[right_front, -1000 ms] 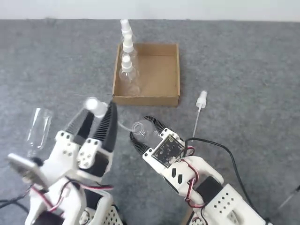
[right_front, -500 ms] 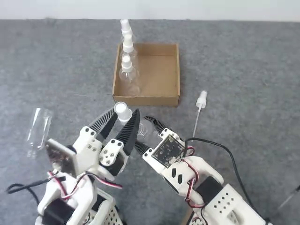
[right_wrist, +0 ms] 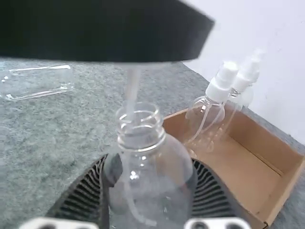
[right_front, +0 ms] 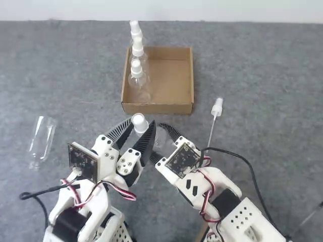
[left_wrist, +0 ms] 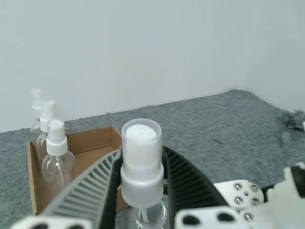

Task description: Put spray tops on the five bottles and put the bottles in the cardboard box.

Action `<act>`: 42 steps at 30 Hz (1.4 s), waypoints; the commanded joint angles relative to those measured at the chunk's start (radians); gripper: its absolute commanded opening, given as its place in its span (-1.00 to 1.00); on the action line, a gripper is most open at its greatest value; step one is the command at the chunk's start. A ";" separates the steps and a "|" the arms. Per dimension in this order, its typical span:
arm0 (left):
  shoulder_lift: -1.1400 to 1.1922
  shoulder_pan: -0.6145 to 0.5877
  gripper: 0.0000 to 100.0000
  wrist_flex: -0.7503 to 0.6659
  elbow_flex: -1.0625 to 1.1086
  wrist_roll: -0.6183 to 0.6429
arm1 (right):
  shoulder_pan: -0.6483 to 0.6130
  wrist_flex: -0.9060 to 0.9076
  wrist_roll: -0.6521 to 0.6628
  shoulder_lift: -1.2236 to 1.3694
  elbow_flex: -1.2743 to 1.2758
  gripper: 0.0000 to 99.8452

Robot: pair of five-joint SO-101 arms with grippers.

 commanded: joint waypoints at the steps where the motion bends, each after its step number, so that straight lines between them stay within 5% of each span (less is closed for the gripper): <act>1: -0.012 0.000 -0.98 -0.025 -0.008 -0.011 | 0.028 -0.027 0.002 -0.027 -0.038 -0.90; 13: -0.011 0.041 -0.96 -0.026 0.022 -0.011 | 0.035 -0.025 0.002 -0.027 -0.040 -0.90; 26: -0.014 0.040 -0.66 0.012 -0.002 -0.011 | 0.035 -0.025 0.005 -0.027 -0.040 -0.90; 42: -0.014 -0.132 -0.84 0.068 -0.111 0.048 | 0.035 -0.025 0.009 -0.027 -0.040 -0.90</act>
